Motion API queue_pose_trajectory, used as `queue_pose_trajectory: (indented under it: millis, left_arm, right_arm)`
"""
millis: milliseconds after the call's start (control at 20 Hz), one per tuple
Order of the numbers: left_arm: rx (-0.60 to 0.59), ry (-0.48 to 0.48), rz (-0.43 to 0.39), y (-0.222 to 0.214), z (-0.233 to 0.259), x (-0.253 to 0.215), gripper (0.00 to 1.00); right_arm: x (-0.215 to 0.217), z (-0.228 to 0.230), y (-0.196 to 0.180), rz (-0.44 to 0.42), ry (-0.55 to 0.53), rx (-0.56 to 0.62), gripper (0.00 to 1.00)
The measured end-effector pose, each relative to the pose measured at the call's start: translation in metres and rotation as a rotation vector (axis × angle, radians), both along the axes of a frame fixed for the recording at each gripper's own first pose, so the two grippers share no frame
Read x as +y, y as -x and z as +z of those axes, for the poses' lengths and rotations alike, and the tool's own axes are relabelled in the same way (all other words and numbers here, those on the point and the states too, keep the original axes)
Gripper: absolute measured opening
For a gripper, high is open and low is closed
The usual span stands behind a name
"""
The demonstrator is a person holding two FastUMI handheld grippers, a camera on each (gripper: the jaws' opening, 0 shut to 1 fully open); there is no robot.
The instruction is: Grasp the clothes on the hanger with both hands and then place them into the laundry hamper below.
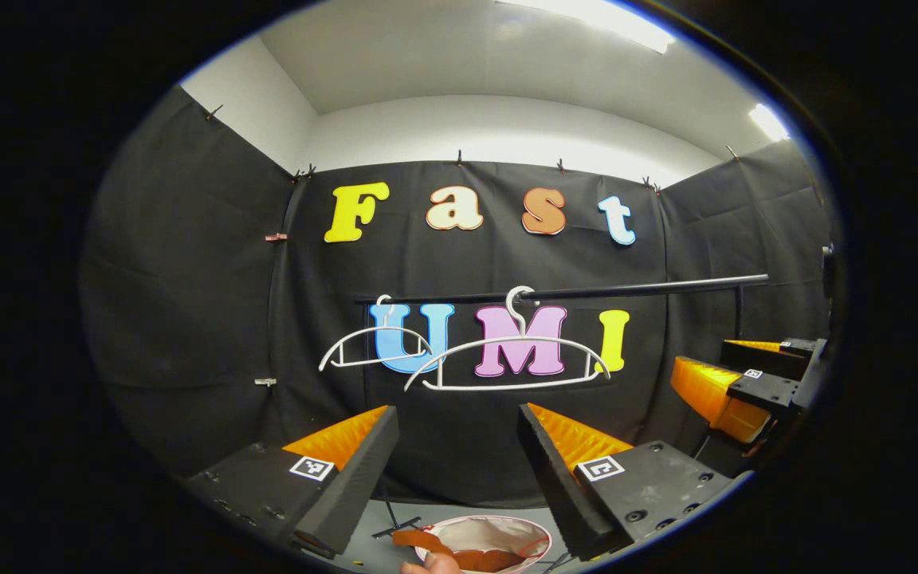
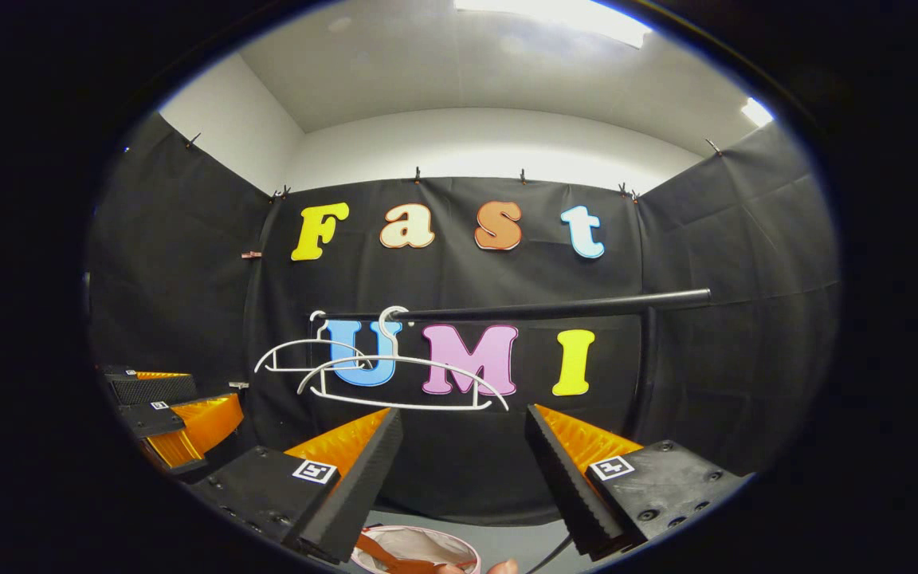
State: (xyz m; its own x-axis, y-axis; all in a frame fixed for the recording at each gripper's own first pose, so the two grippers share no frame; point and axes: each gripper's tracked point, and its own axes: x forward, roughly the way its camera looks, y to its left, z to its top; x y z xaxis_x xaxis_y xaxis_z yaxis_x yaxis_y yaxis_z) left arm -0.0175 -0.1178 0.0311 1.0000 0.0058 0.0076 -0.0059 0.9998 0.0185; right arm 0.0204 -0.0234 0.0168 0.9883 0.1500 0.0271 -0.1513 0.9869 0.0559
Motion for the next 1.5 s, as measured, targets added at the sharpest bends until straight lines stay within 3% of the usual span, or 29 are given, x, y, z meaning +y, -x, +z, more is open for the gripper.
queue_pose_trajectory:
  millis: [900, 1000, 1050, 1500]
  left_arm:
    - [-0.007, -0.024, 0.022, 0.002, -0.004, 0.007, 0.95]
    - [-0.008, -0.03, 0.023, 0.003, -0.005, 0.007, 0.92]
    - [-0.006, -0.03, 0.021, 0.004, -0.005, 0.006, 0.95]
    - [0.005, -0.024, 0.019, 0.001, -0.009, 0.004, 0.95]
  right_arm:
    - [0.0, -0.011, 0.002, -0.005, 0.011, 0.038, 0.99]
    - [0.001, -0.013, 0.002, -0.002, 0.012, 0.043, 0.99]
    - [0.002, -0.013, 0.002, -0.002, 0.014, 0.044, 0.99]
    - [0.0, -0.019, -0.002, 0.002, 0.023, 0.057, 0.99]
